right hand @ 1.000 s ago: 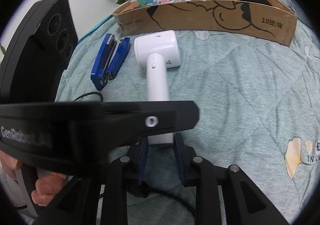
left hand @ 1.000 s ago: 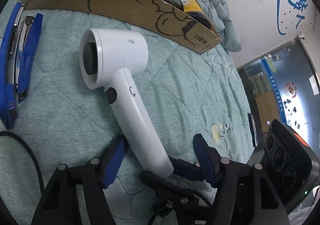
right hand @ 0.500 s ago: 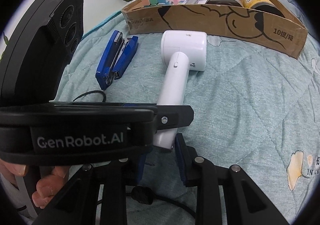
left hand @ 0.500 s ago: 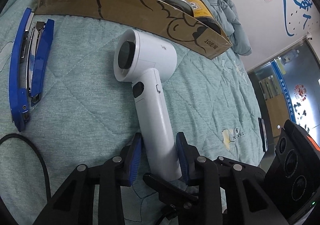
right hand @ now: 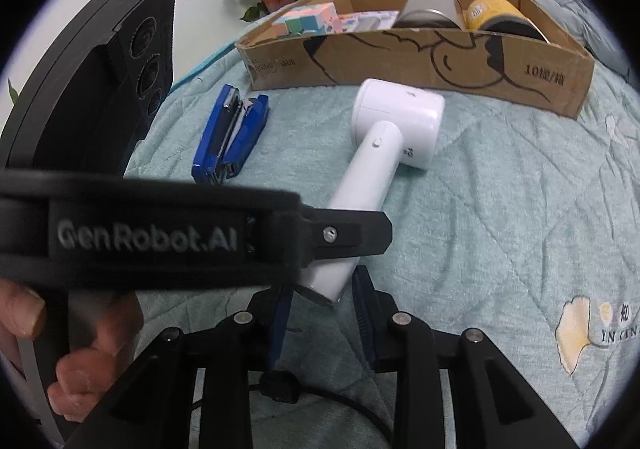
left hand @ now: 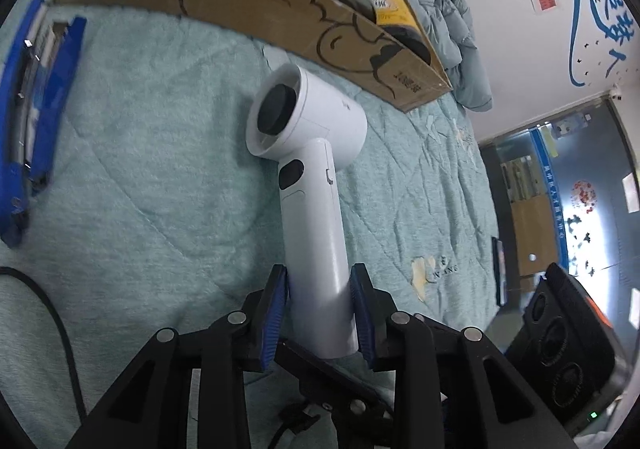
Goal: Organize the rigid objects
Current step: 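Lift the hair dryer and lower it into the box beside the can, then open both tools and withdraw them toward the blue stapler, then grasp the blue stapler between both tools and lift it, then carry the blue stapler into the box and stand it upright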
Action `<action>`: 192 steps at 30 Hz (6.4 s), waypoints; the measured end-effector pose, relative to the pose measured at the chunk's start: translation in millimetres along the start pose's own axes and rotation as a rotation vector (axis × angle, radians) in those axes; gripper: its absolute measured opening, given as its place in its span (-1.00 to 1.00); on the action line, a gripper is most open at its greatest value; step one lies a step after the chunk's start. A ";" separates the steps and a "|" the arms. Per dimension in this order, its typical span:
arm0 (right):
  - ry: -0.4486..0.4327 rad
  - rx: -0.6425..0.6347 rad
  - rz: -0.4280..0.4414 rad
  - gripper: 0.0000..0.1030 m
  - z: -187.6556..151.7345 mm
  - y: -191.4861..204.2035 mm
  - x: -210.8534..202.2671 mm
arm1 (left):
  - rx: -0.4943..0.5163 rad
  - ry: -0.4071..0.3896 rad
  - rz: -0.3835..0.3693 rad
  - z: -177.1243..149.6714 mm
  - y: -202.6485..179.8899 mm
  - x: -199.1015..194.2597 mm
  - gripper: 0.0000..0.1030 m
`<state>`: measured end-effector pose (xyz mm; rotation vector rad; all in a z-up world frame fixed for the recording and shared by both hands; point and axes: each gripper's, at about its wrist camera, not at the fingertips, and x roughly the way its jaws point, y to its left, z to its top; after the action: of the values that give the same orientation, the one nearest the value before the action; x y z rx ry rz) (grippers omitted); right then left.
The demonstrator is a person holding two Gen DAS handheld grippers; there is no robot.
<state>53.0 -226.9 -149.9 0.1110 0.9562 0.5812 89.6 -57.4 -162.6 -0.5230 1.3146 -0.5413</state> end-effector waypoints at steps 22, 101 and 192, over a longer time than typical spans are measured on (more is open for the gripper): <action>-0.050 -0.035 -0.106 -0.47 11.7 5.4 -11.0 | 0.133 -0.064 0.063 14.4 -30.0 -11.4 -0.45; -0.046 -0.214 0.204 0.92 84.7 67.8 69.9 | -0.050 -0.212 0.221 75.8 131.9 -100.5 0.49; -0.005 0.233 0.050 -0.20 307.3 -10.0 106.8 | 0.143 -0.101 0.217 356.4 65.5 -54.7 0.13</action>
<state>348.5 -131.0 -52.8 0.3449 1.0162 0.5141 435.5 46.4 -100.5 -0.2824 1.2086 -0.4196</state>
